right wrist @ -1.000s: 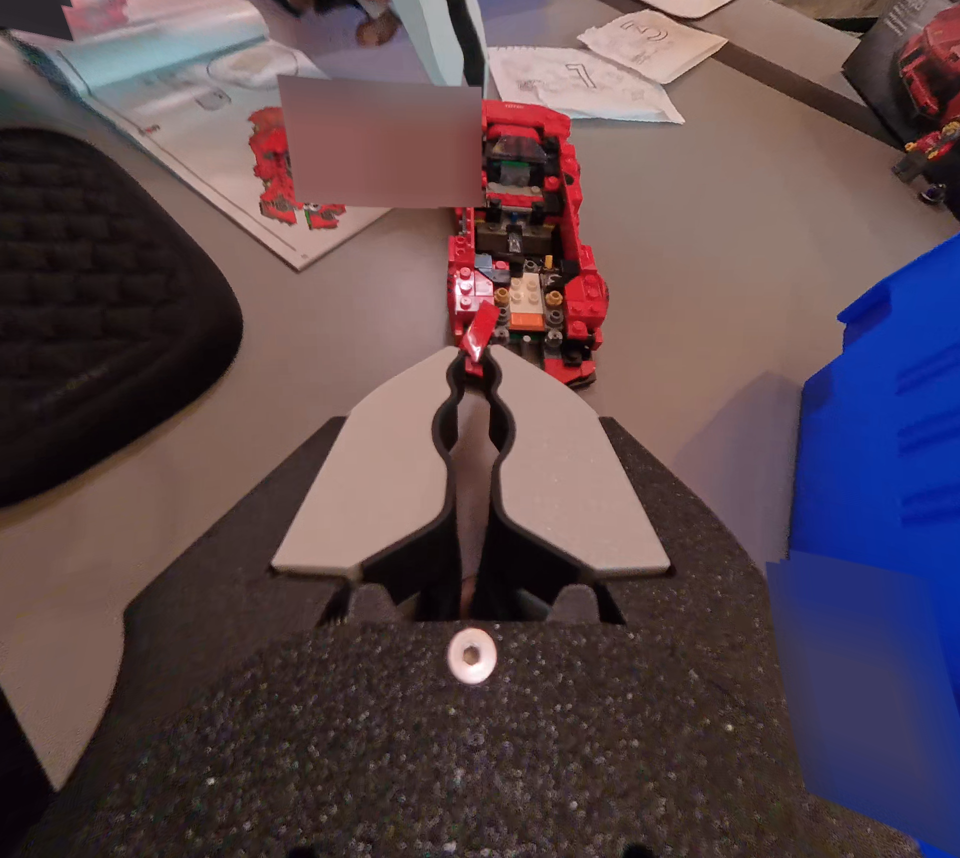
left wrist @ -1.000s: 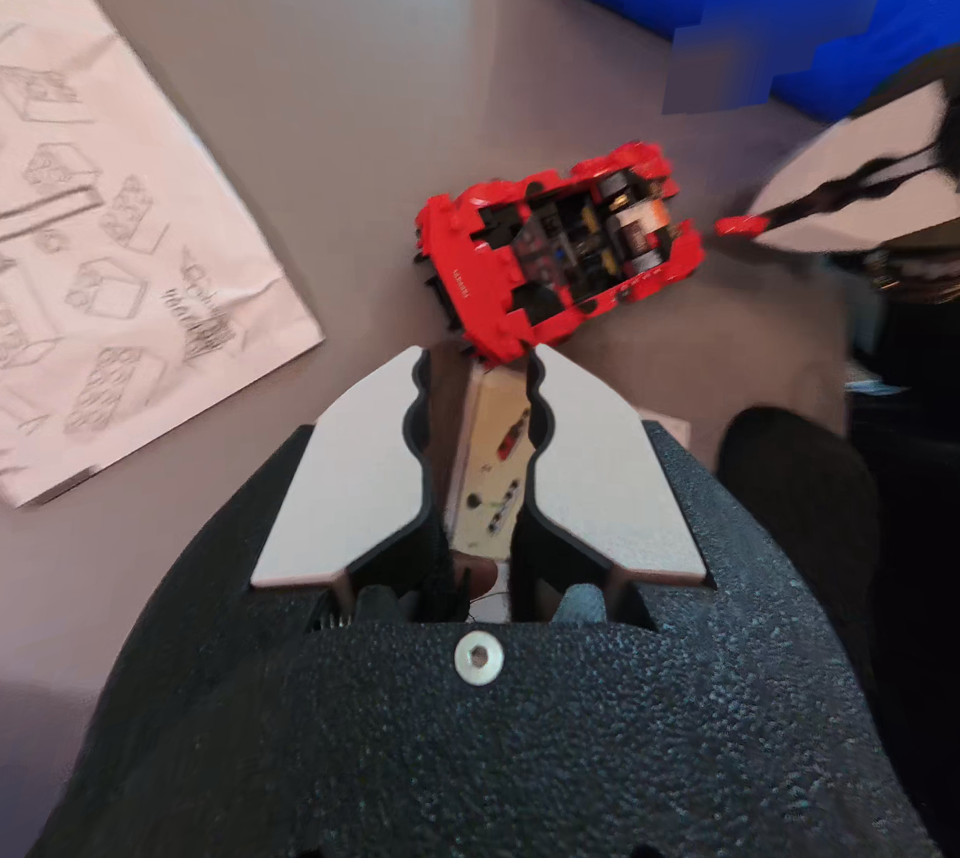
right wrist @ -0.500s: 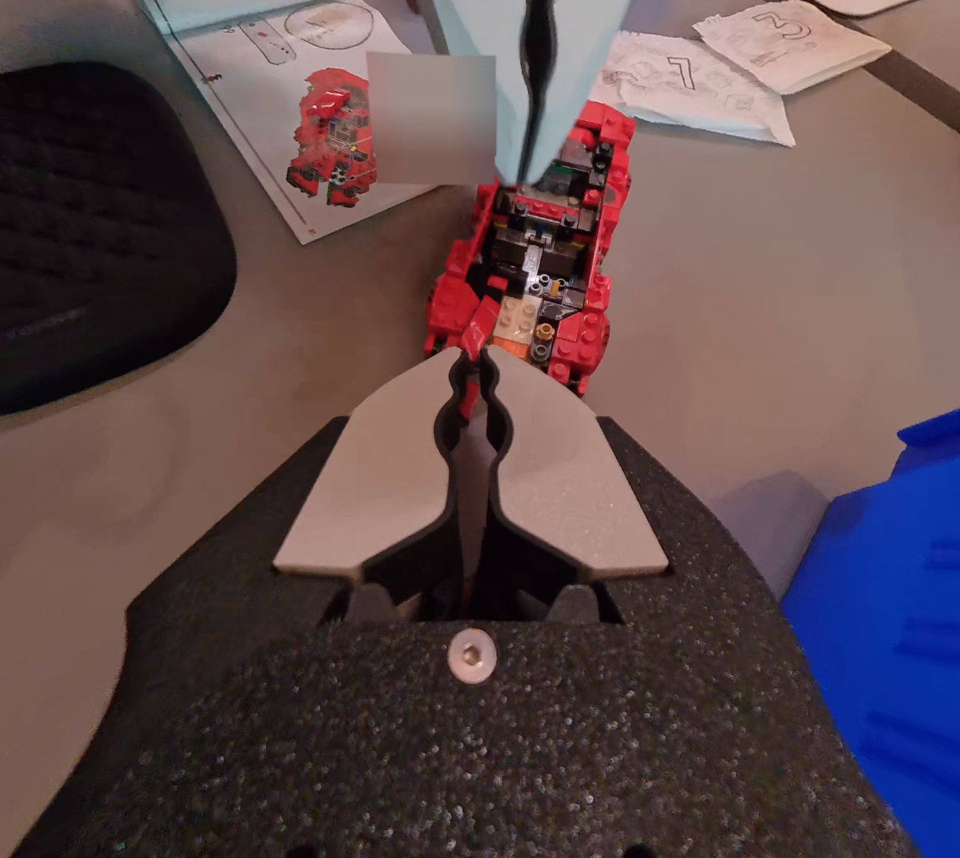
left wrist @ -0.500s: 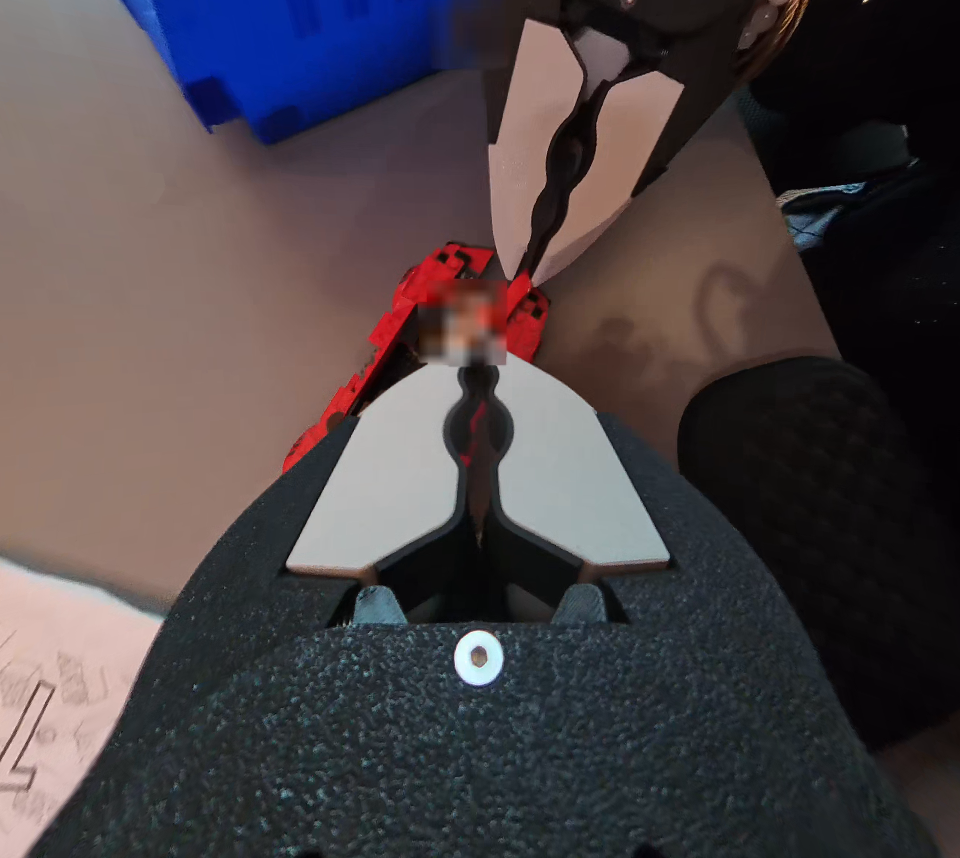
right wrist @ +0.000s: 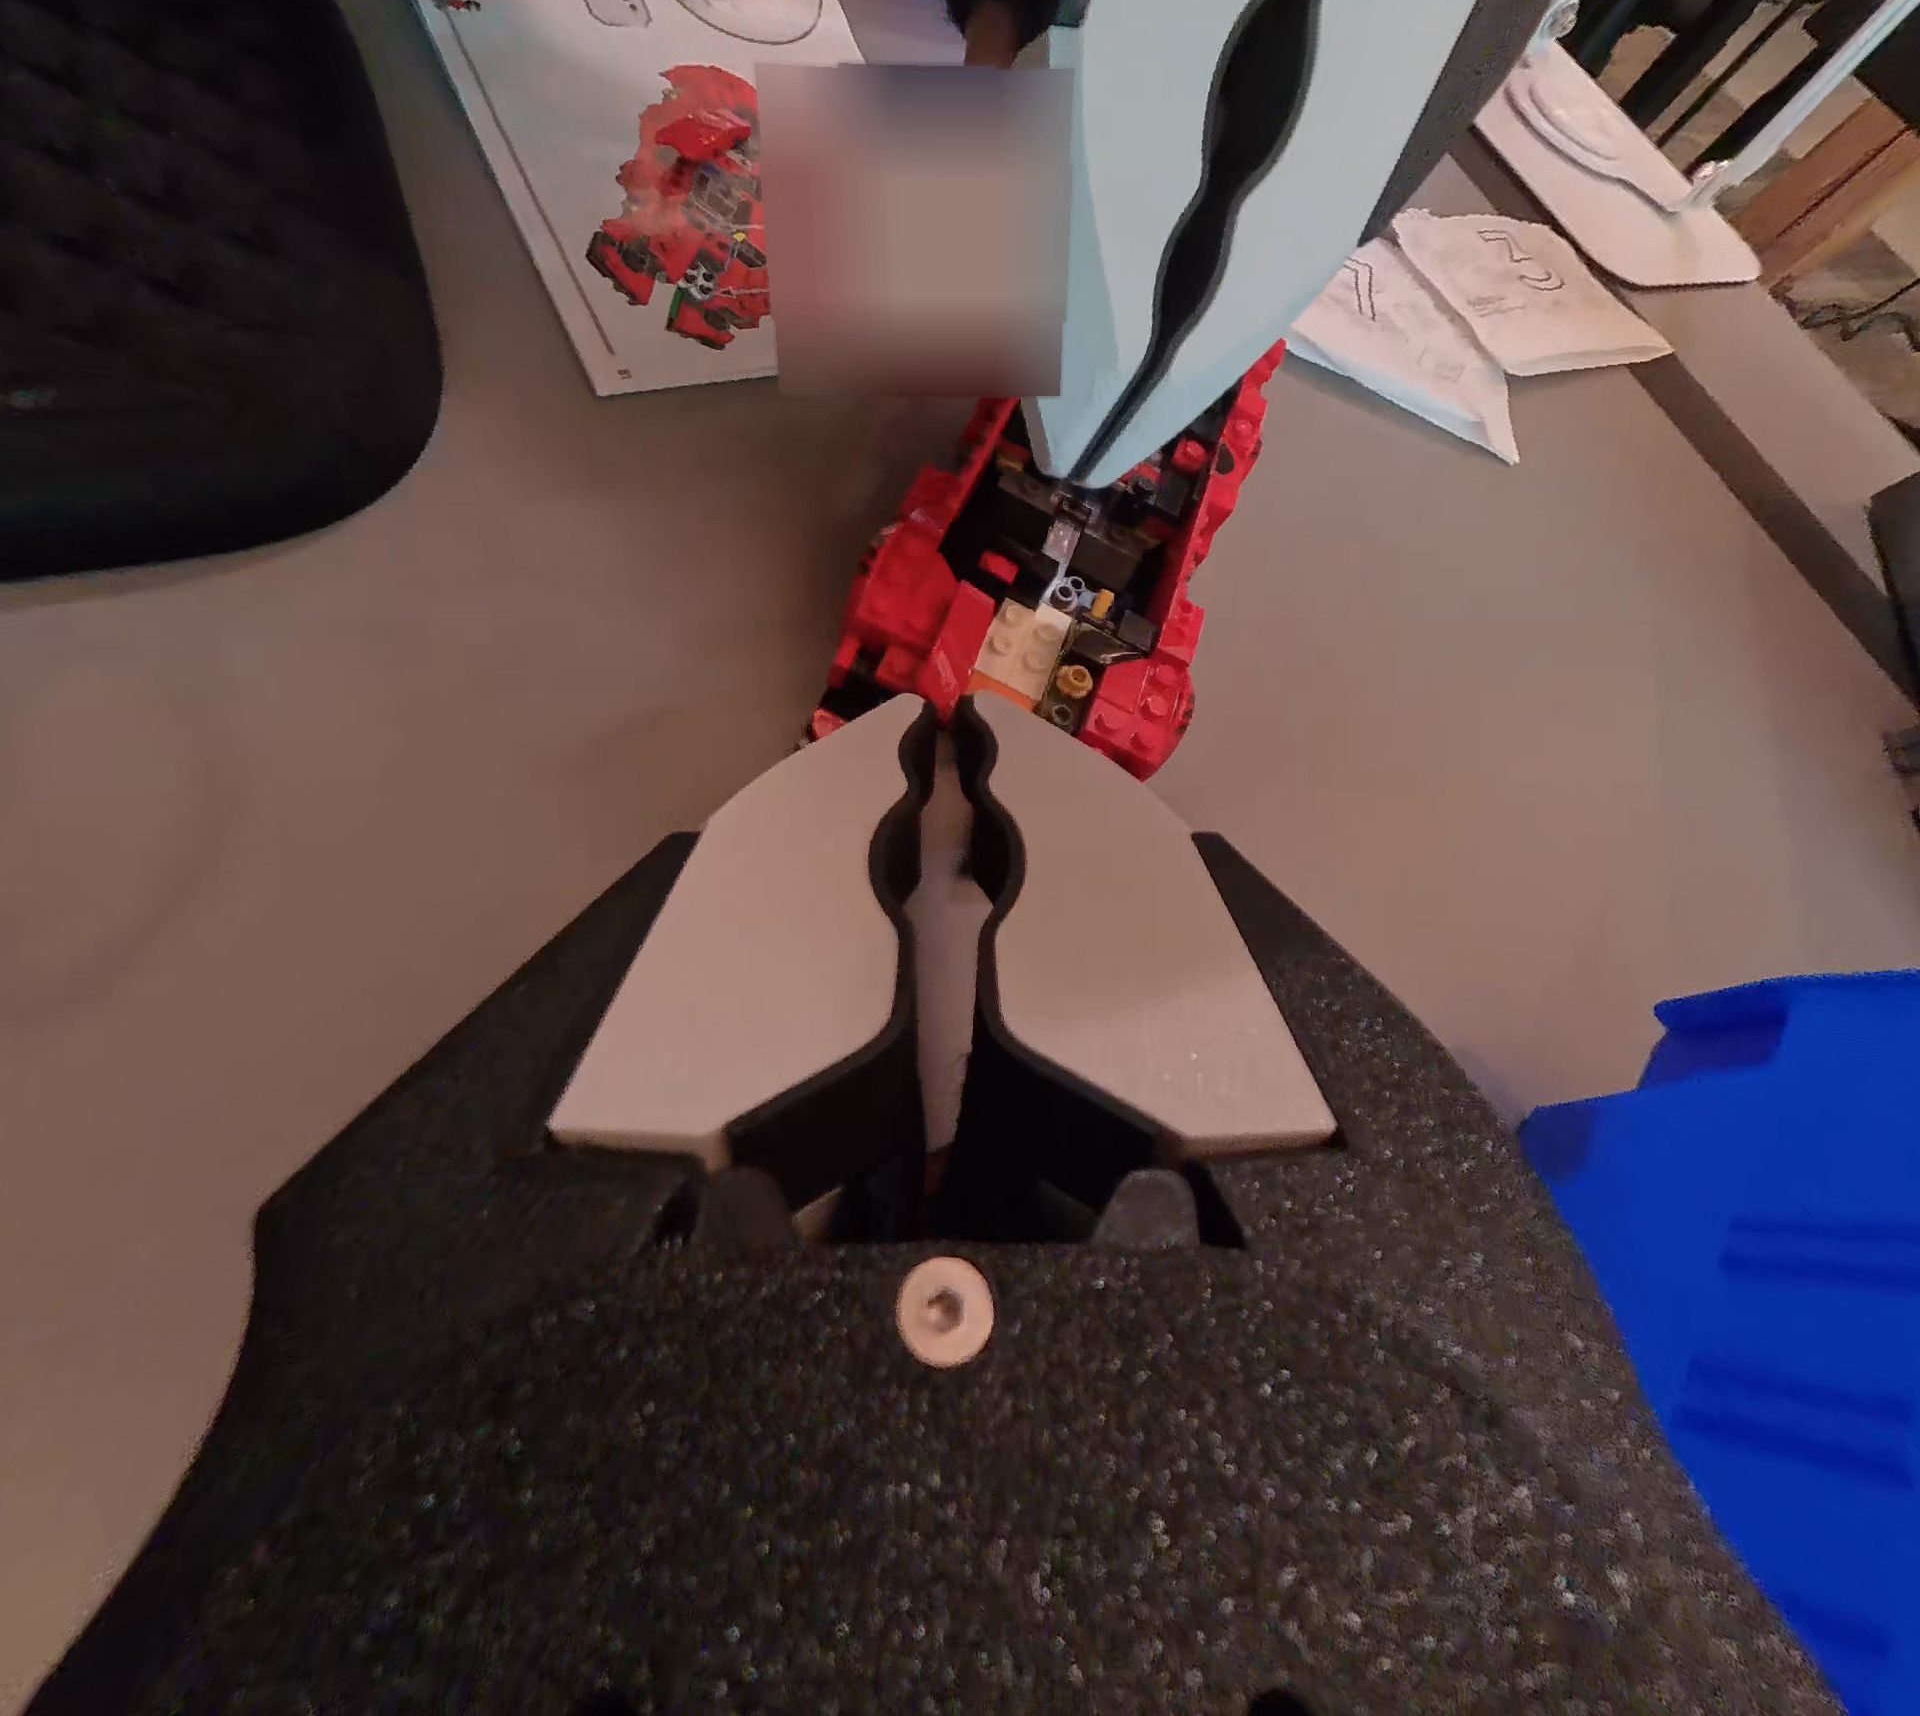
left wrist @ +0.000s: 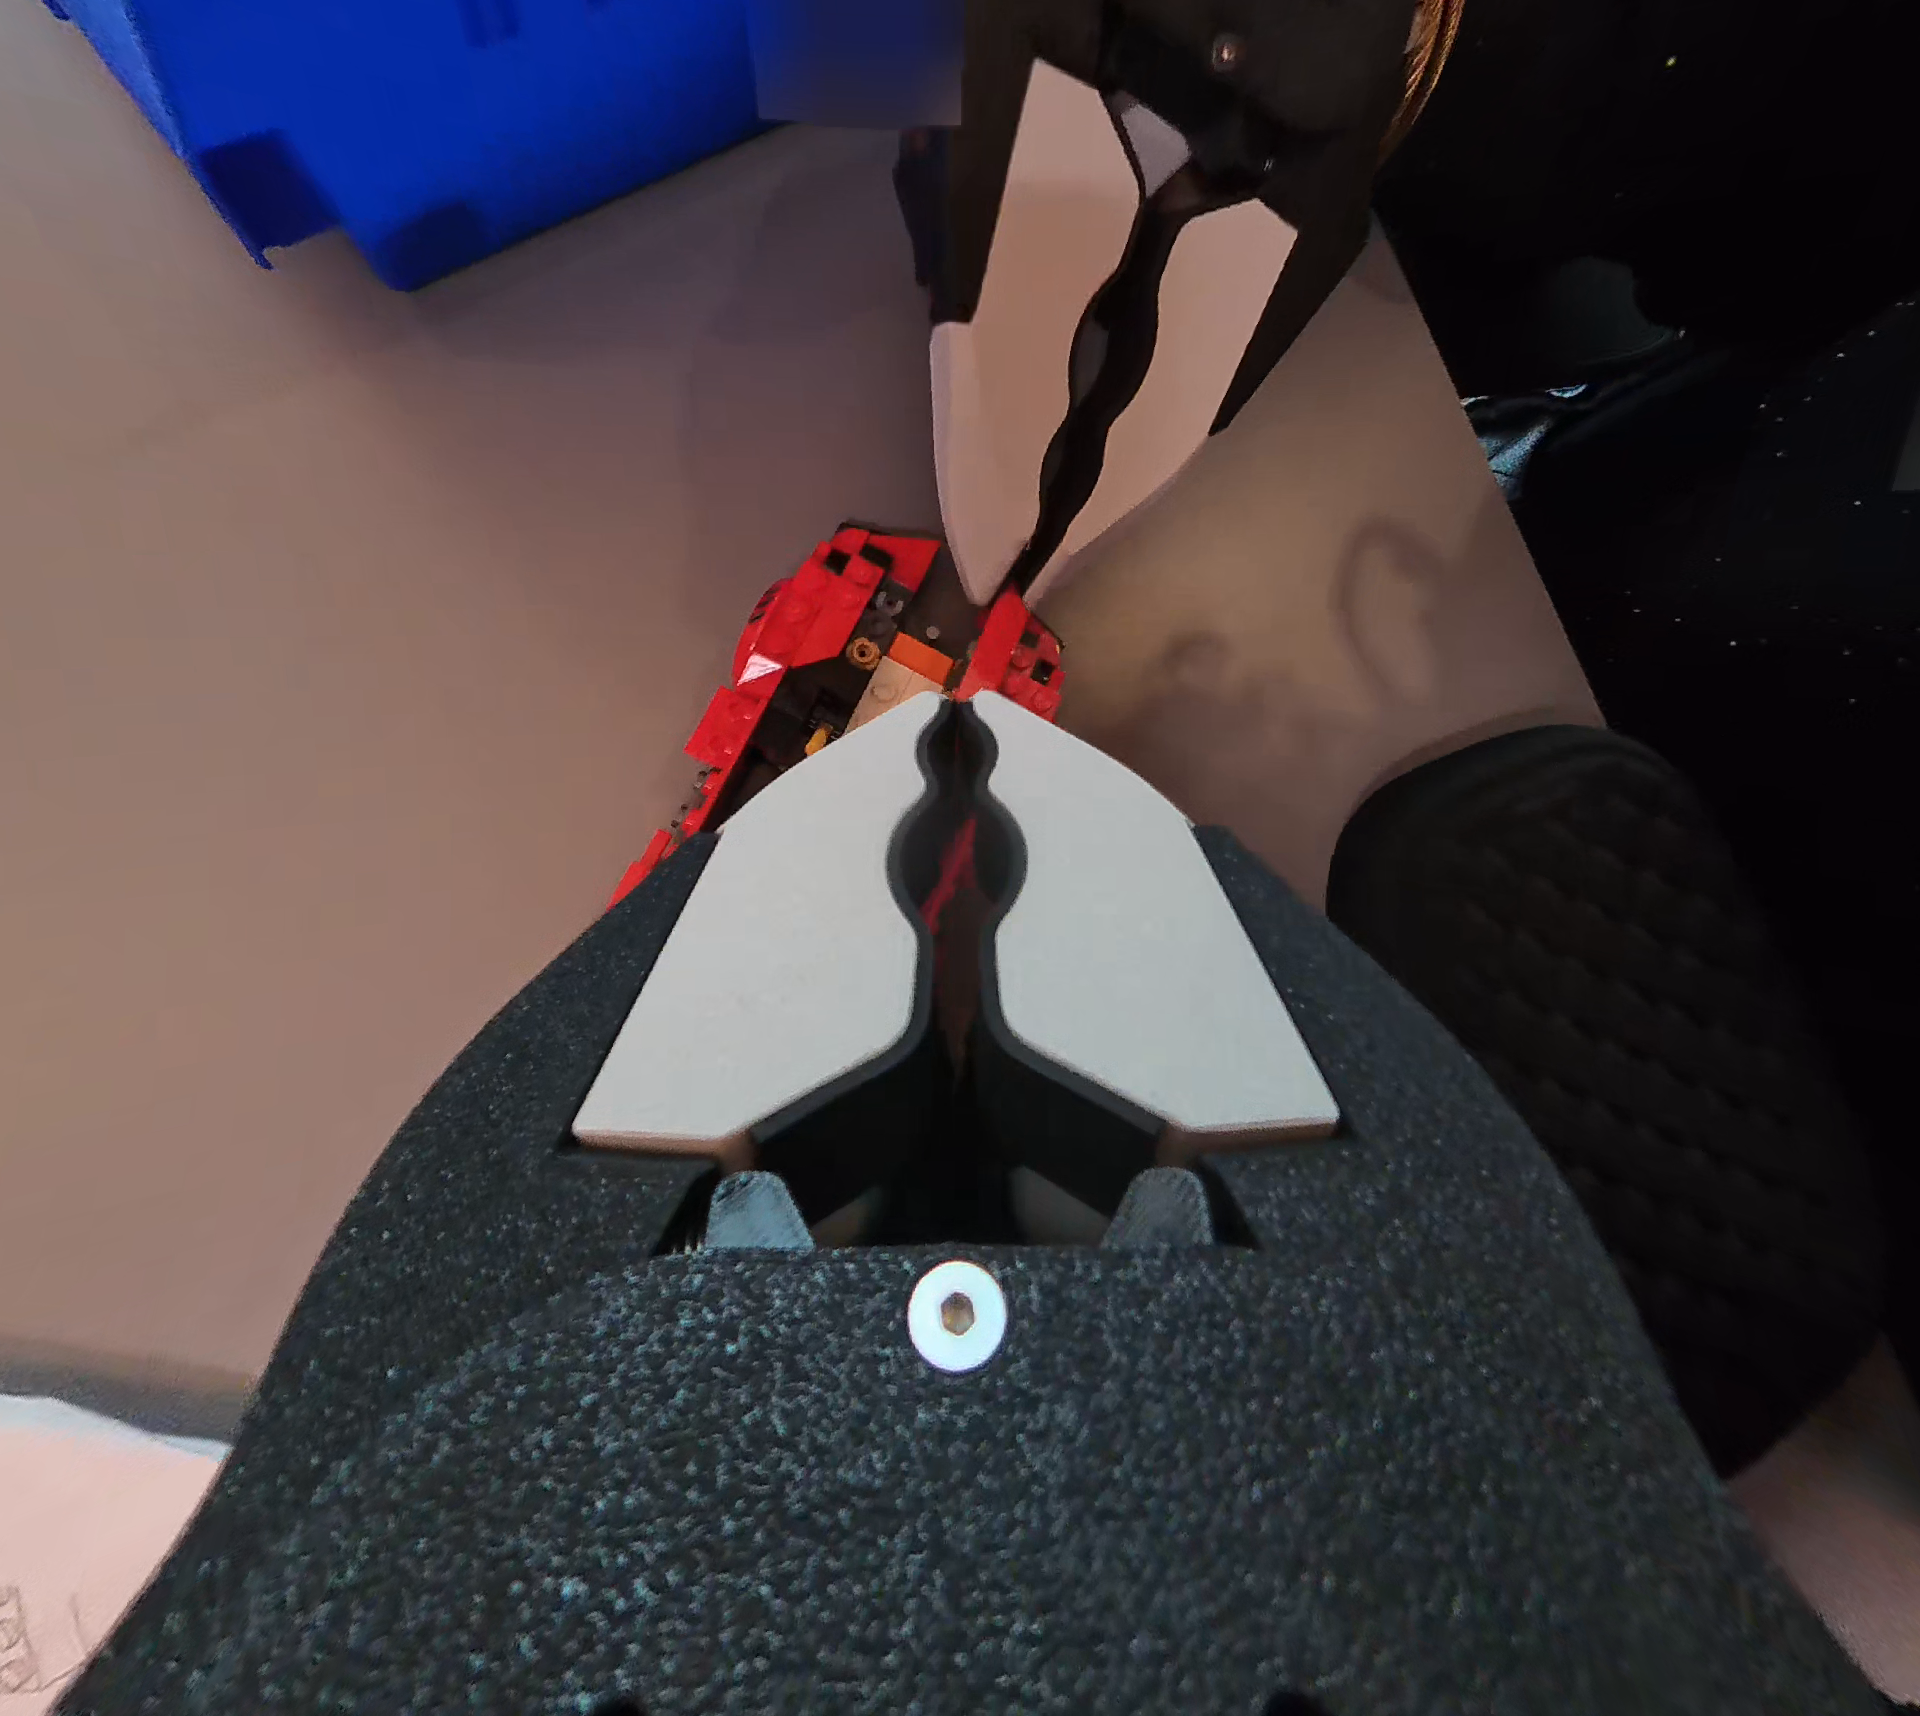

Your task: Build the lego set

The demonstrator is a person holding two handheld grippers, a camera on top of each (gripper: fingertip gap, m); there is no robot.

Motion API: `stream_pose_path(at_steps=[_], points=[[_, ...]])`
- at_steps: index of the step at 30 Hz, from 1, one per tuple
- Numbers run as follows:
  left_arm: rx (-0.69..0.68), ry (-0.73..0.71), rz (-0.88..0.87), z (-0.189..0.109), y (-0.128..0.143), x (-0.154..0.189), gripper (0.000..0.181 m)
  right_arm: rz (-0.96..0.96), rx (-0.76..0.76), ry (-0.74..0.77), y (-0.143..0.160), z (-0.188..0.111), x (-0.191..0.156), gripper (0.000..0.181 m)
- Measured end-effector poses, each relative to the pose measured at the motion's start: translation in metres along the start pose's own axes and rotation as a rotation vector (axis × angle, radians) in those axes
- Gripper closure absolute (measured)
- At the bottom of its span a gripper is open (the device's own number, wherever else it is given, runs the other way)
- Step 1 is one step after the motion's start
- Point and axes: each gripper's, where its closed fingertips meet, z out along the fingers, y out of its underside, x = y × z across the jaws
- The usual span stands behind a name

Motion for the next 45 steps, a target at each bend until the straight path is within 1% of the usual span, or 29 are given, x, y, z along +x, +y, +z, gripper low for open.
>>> stream_pose_path(at_steps=[1, 9, 16, 21, 26, 33, 37, 41, 45], points=[[0.001, 0.004, 0.000, 0.001, 0.000, 0.001, 0.181, -0.014, -0.009, 0.007, 0.001, 0.001, 0.000, 0.177], [-0.041, 0.015, 0.015, 0.010, 0.002, 0.003, 0.181, -0.017, -0.045, 0.028, 0.005, 0.002, 0.003, 0.177], [-0.054, 0.002, 0.016, 0.013, 0.004, 0.001, 0.181, -0.065, -0.075, 0.065, 0.004, 0.001, 0.003, 0.177], [-0.072, -0.015, 0.035, 0.021, 0.002, 0.002, 0.180, -0.085, -0.088, 0.066, 0.004, 0.002, 0.003, 0.177], [-0.109, -0.012, 0.048, 0.028, 0.008, 0.002, 0.179, -0.096, -0.101, 0.063, 0.005, 0.003, 0.002, 0.177], [-0.111, 0.003, 0.029, 0.029, 0.010, 0.003, 0.180, -0.102, -0.105, 0.044, 0.005, 0.006, -0.001, 0.177], [-0.108, 0.004, 0.035, 0.029, 0.013, 0.004, 0.181, -0.047, -0.096, 0.009, 0.006, 0.005, -0.003, 0.175], [-0.089, 0.016, 0.035, 0.028, 0.014, 0.005, 0.181, 0.102, -0.006, -0.057, -0.003, 0.000, -0.004, 0.177], [-0.083, 0.025, 0.047, 0.027, 0.016, 0.006, 0.181, 0.220, 0.035, -0.084, -0.012, 0.001, 0.001, 0.181]])
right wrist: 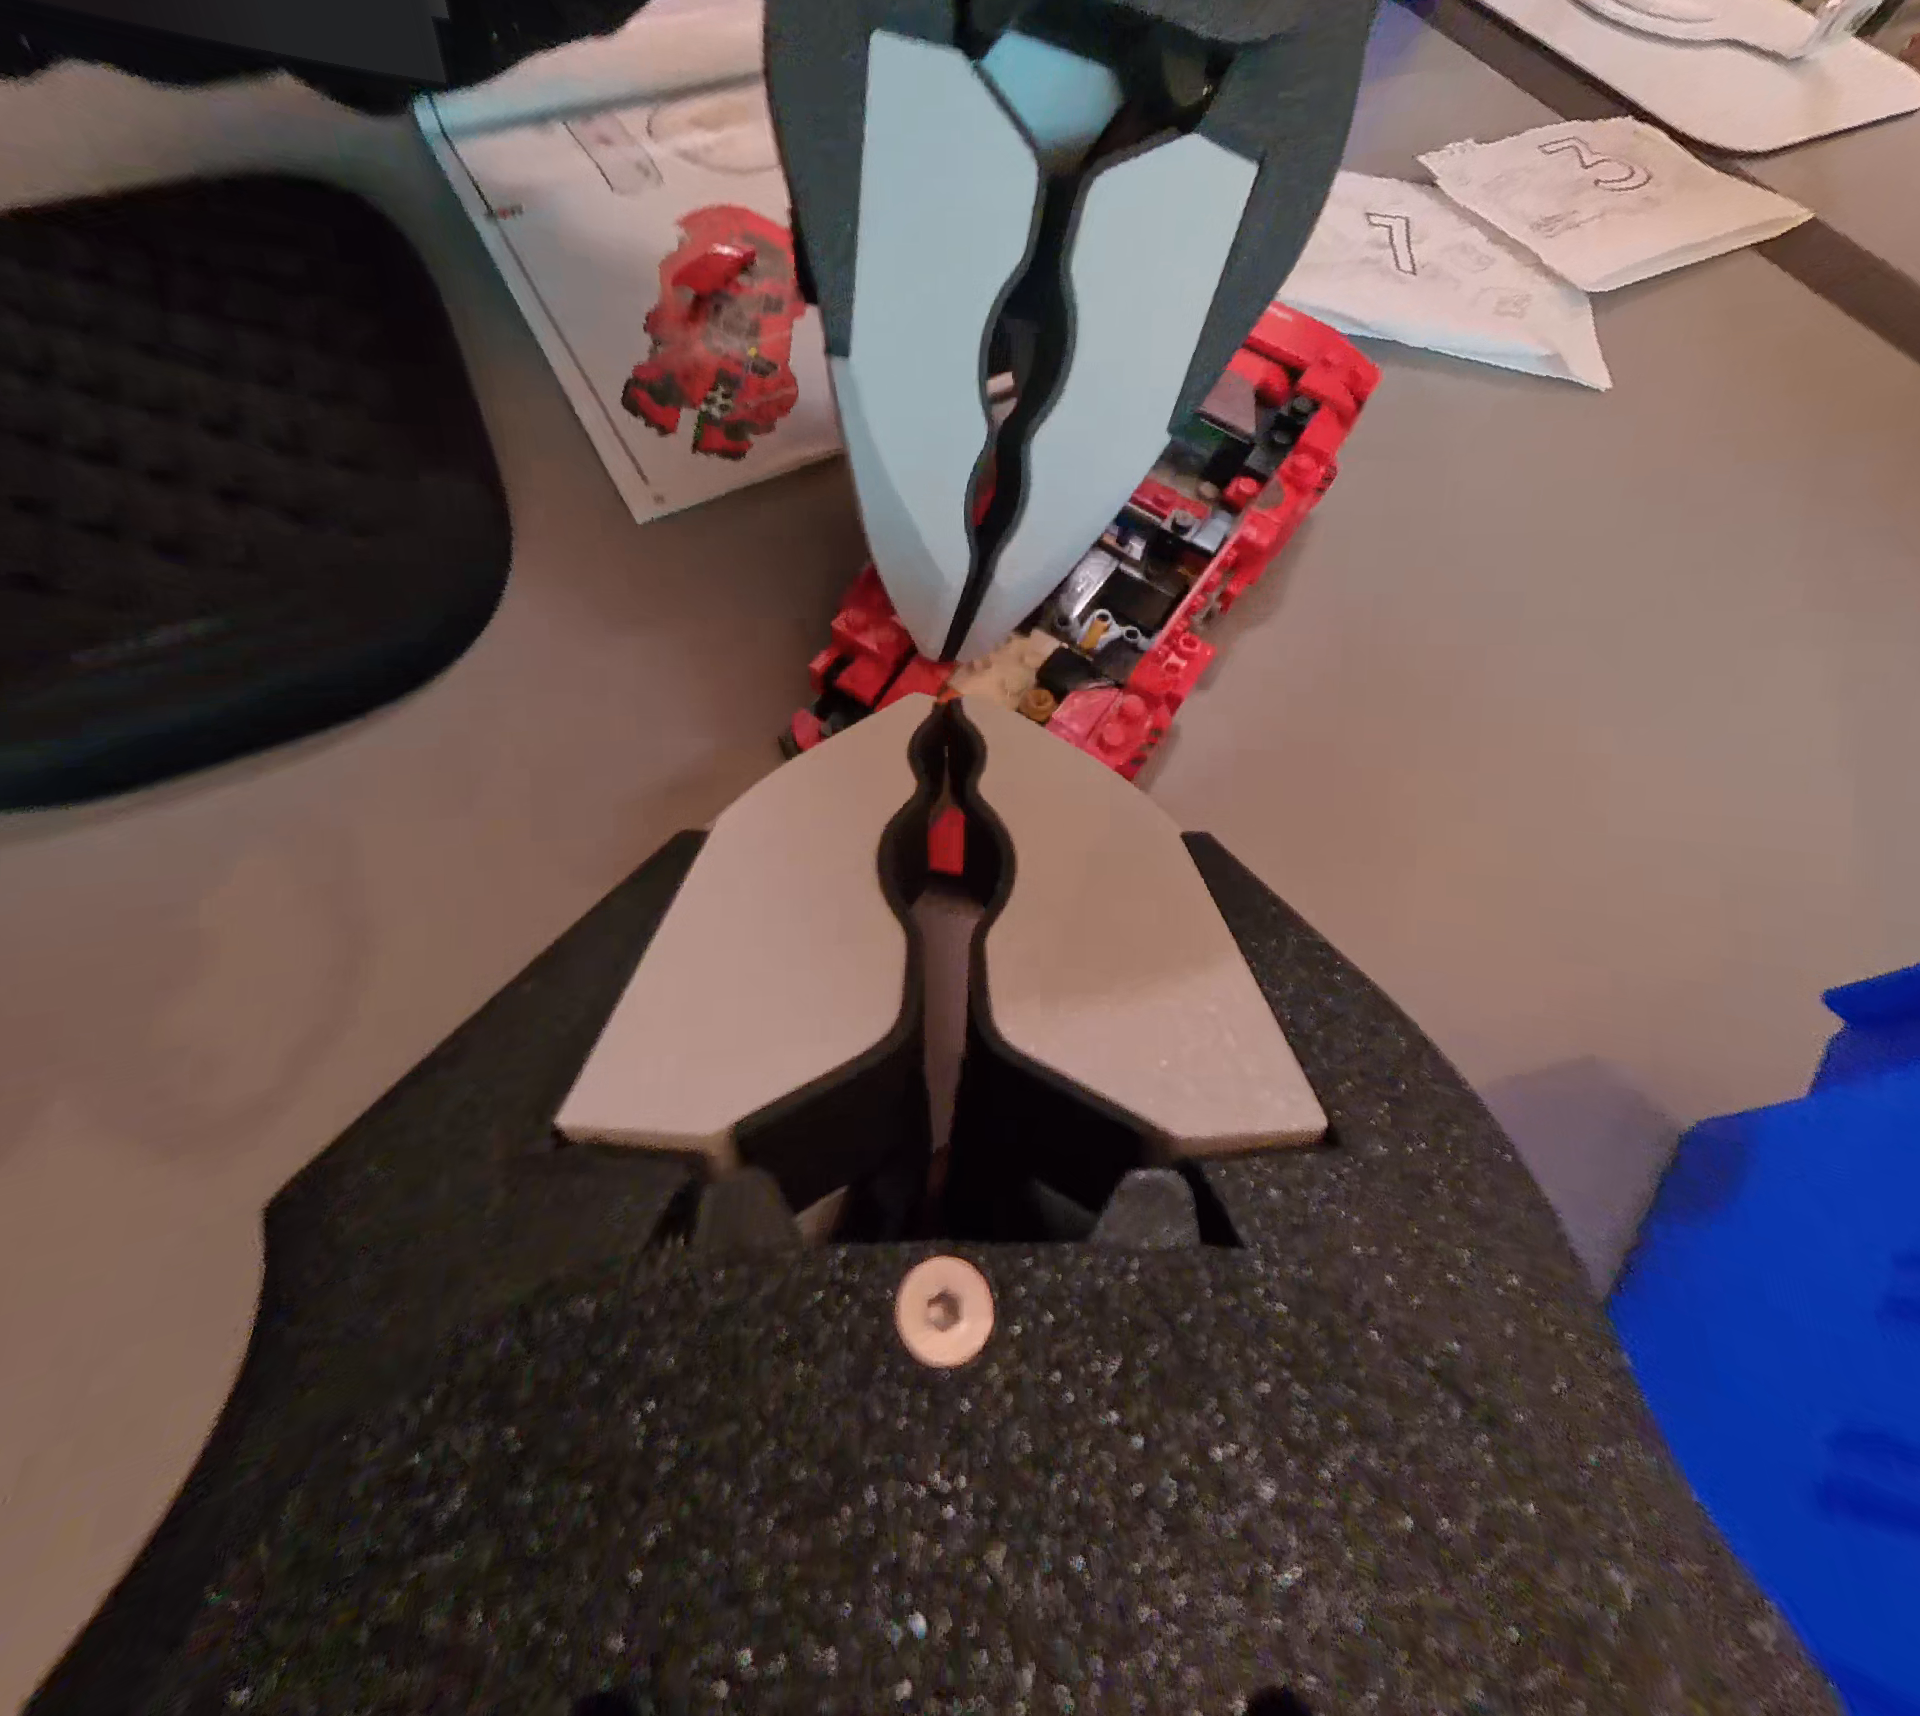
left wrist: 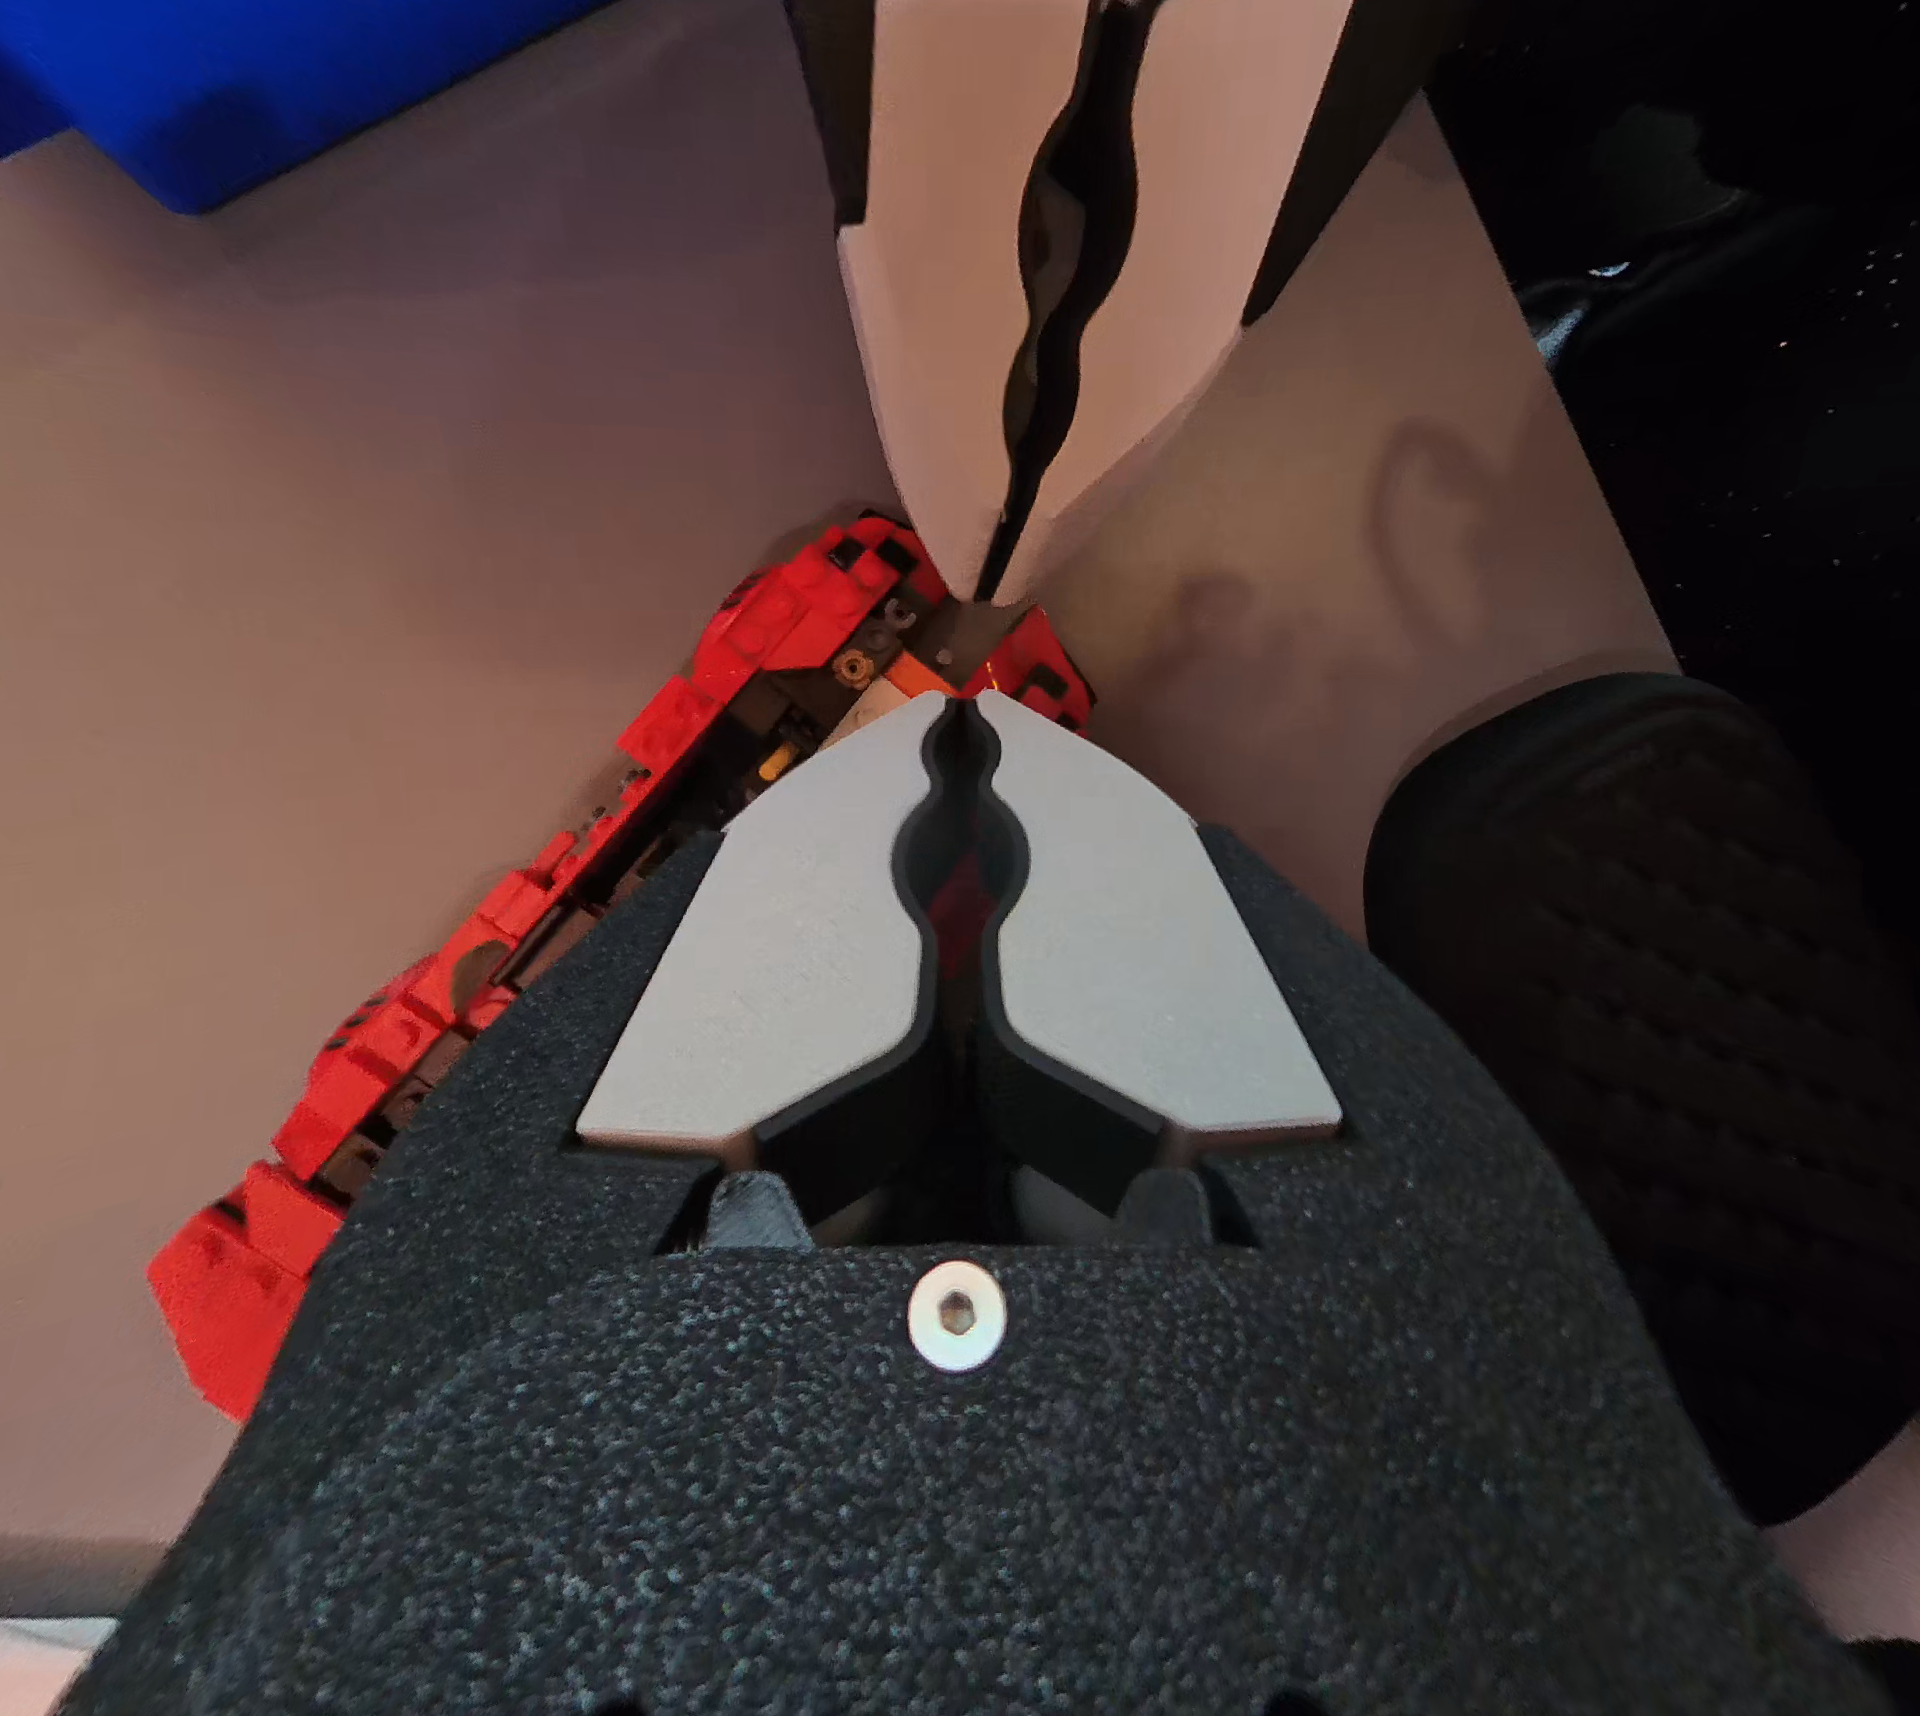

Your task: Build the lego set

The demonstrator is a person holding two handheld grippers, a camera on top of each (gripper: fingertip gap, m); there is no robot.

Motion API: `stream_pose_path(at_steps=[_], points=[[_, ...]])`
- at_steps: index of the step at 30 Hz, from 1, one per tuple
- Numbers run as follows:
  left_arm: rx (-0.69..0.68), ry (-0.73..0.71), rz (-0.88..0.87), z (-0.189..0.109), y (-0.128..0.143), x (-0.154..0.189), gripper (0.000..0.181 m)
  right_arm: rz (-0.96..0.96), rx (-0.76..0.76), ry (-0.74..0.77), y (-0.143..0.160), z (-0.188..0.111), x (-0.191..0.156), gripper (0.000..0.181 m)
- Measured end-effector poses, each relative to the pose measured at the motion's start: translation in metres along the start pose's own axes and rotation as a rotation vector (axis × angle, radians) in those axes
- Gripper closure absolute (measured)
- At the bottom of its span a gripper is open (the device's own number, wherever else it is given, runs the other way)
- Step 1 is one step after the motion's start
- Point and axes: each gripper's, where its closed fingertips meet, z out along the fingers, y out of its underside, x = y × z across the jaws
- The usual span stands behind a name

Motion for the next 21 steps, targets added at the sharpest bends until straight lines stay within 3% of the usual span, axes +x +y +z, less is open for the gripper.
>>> stream_pose_path(at_steps=[21], points=[[0.064, -0.011, -0.021, -0.014, 0.000, 0.001, 0.180, 0.188, -0.106, -0.023, 0.000, 0.019, -0.001, 0.181]])
